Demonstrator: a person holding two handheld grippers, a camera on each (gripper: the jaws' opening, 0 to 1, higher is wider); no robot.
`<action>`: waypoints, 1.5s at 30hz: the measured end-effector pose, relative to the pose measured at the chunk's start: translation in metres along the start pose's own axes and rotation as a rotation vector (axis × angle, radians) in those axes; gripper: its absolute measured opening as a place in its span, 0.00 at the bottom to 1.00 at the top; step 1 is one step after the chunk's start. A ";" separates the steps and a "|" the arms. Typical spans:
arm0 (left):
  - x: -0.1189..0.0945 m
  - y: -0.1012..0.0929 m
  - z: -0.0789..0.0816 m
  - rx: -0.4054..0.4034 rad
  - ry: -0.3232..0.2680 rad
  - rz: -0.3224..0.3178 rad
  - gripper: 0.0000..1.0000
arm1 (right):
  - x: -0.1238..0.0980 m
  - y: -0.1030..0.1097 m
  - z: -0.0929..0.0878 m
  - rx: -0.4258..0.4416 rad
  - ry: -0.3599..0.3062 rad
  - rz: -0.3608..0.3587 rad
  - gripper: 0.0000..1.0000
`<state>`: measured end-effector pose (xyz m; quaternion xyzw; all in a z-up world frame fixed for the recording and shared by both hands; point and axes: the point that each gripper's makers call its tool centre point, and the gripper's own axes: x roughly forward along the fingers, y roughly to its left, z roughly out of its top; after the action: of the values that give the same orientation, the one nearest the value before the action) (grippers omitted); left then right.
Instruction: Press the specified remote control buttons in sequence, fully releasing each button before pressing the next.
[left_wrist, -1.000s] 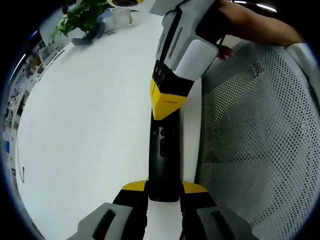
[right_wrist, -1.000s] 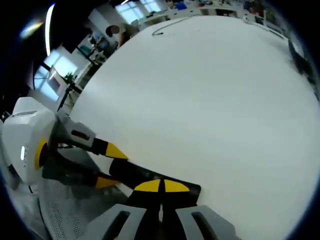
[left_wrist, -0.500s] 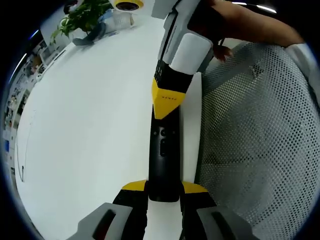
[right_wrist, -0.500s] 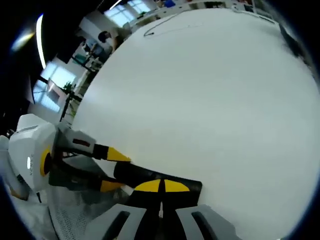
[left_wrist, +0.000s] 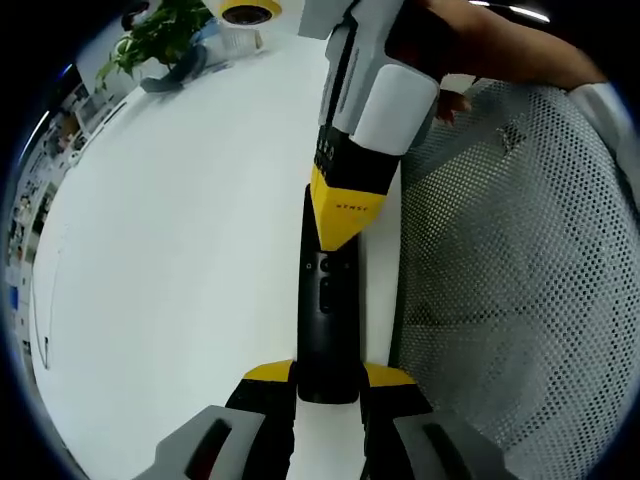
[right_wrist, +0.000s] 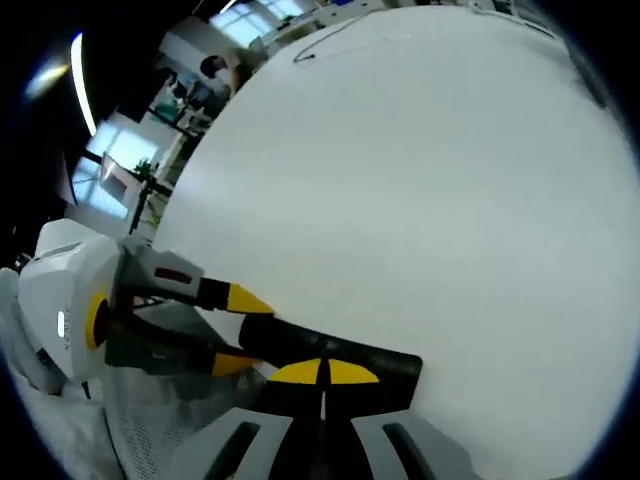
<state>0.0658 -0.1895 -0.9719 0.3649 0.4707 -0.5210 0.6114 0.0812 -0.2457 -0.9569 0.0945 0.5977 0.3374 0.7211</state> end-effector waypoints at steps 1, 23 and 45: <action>0.000 0.000 0.000 0.002 0.001 -0.001 0.24 | 0.000 0.000 0.000 -0.002 0.000 -0.001 0.00; 0.001 -0.001 0.001 0.010 0.021 0.002 0.24 | 0.001 -0.001 -0.002 -0.114 0.004 -0.034 0.00; 0.001 -0.001 0.001 -0.005 0.005 0.019 0.24 | -0.008 -0.011 -0.016 0.028 0.088 -0.030 0.00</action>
<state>0.0652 -0.1905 -0.9726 0.3690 0.4700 -0.5131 0.6162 0.0702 -0.2632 -0.9610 0.0807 0.6348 0.3221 0.6977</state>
